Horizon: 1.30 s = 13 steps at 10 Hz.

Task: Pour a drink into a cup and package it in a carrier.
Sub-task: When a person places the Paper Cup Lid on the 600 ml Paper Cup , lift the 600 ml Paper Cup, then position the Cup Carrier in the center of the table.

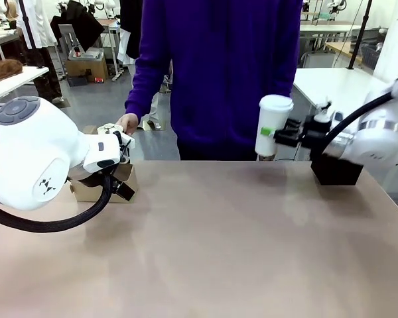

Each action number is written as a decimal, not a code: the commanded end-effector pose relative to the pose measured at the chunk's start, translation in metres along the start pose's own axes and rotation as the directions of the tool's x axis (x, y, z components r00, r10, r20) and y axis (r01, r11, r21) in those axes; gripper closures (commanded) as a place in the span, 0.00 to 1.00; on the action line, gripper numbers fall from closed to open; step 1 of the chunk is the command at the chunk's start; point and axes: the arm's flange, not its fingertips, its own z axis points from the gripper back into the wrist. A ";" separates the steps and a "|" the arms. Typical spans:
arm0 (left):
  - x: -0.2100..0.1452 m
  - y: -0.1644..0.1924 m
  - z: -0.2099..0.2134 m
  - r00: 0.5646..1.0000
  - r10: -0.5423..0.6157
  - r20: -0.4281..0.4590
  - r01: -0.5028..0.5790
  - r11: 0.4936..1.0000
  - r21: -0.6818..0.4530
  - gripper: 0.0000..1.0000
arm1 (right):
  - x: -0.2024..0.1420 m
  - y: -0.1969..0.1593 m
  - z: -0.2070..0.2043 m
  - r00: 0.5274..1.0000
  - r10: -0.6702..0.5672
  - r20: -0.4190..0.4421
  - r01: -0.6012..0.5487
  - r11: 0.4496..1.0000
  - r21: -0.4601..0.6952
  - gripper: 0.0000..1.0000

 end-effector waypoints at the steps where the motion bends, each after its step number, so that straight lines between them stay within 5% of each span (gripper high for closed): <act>1: 0.000 0.000 0.000 1.000 0.000 0.001 0.000 1.000 -0.001 0.00 | 0.060 0.007 0.005 1.000 -0.007 -0.009 0.007 0.998 0.061 0.20; 6: 0.000 0.000 0.000 1.000 0.000 0.001 0.000 1.000 -0.001 0.00 | 0.158 0.044 -0.009 0.997 -0.045 -0.069 0.052 0.994 0.100 0.20; 13: 0.000 0.000 0.000 1.000 0.000 0.001 0.000 1.000 -0.001 0.00 | 0.157 0.044 -0.010 0.999 -0.018 -0.038 0.022 0.994 0.105 0.20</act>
